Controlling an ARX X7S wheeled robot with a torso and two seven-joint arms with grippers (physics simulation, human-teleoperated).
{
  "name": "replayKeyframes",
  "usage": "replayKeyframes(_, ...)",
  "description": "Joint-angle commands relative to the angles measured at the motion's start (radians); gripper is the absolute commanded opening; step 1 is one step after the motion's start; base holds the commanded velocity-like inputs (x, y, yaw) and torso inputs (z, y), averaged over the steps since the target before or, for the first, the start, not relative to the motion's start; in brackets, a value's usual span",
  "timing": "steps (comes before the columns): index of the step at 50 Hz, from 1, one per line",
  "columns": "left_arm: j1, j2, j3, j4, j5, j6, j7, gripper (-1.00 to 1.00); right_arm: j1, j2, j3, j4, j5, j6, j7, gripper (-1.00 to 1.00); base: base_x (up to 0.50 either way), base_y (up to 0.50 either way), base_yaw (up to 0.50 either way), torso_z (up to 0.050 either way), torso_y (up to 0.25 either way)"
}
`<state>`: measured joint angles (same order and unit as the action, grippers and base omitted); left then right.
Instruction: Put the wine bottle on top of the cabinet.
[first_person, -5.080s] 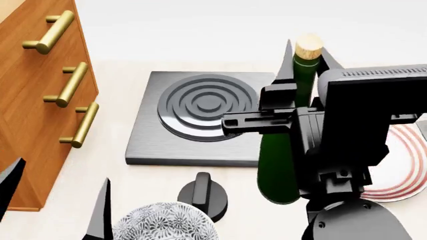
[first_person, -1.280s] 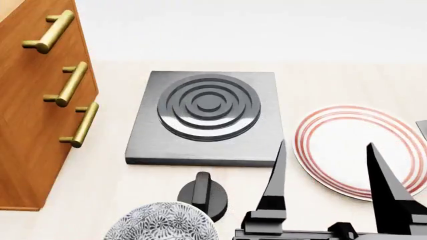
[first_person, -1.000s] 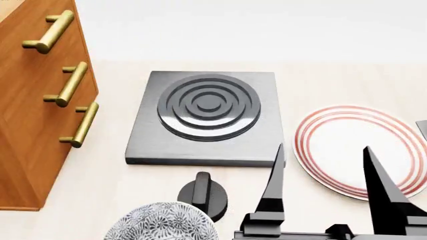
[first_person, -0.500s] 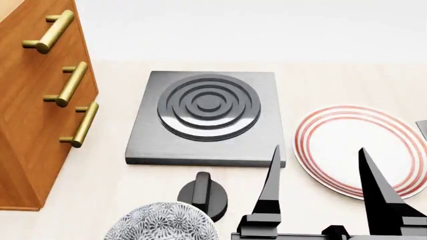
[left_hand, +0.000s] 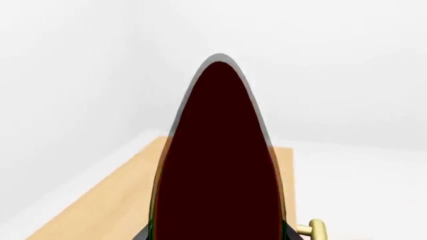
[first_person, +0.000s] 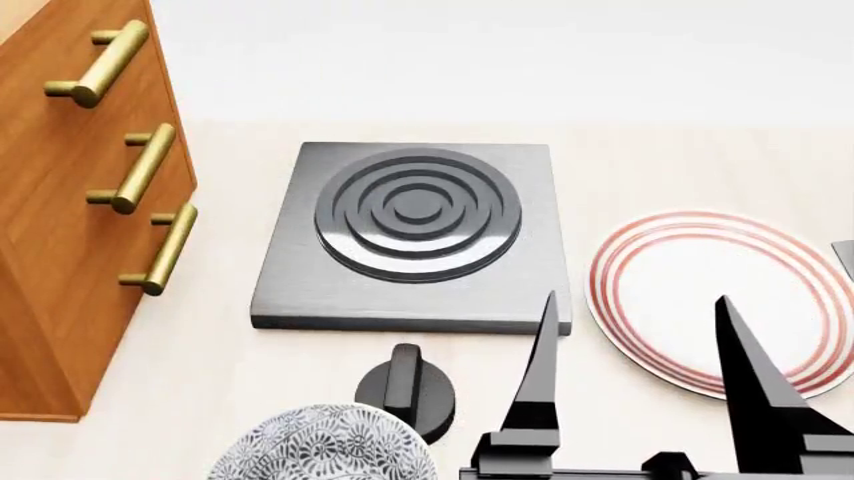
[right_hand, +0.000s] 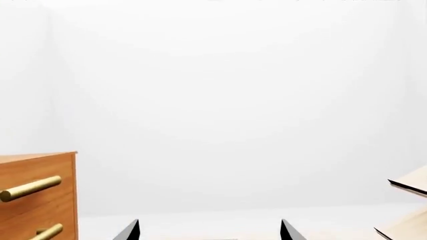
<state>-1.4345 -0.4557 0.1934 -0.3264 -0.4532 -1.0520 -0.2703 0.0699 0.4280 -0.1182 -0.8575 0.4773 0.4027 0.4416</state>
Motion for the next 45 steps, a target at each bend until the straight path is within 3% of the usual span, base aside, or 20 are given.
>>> replayKeyframes(1, 0.032, 0.004, -0.05, 0.005, -0.027, 0.033, -0.013, -1.0, -0.006, 0.006, 0.002, -0.013, 0.005, -0.001, 0.008, 1.0, 0.0, 0.0, 0.0, 0.0, 0.0)
replayKeyframes(45, 0.124, -0.006, -0.097, 0.021, -0.056, 0.027, -0.037, -1.0, -0.003, 0.014, -0.02, -0.002, 0.009, -0.016, 0.014, 1.0, 0.0, 0.0, 0.0, 0.0, 0.0)
